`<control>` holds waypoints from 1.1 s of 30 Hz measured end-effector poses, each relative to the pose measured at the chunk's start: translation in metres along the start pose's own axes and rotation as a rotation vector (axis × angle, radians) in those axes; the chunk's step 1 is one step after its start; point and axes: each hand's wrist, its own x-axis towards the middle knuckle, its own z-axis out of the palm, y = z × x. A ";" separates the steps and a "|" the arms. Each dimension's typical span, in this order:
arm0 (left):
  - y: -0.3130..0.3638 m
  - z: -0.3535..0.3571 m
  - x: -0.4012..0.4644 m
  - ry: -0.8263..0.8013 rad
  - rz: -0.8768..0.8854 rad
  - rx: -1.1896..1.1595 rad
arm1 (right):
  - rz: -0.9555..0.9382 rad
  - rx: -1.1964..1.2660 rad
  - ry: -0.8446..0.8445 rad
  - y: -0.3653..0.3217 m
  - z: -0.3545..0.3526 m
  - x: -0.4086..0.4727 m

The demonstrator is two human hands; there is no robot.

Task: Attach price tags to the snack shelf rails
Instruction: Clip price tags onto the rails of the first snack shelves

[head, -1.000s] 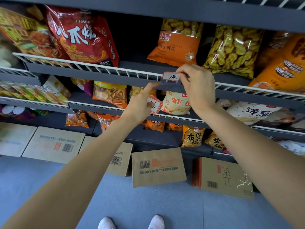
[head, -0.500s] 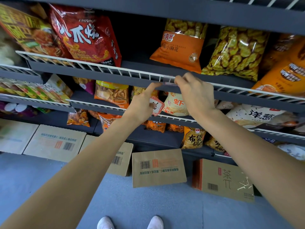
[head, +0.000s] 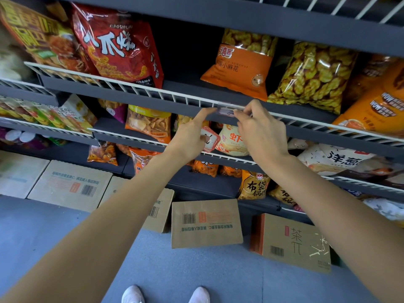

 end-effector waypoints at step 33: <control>0.013 -0.021 -0.031 0.092 -0.152 -0.459 | 0.667 1.288 -0.435 -0.032 -0.055 -0.014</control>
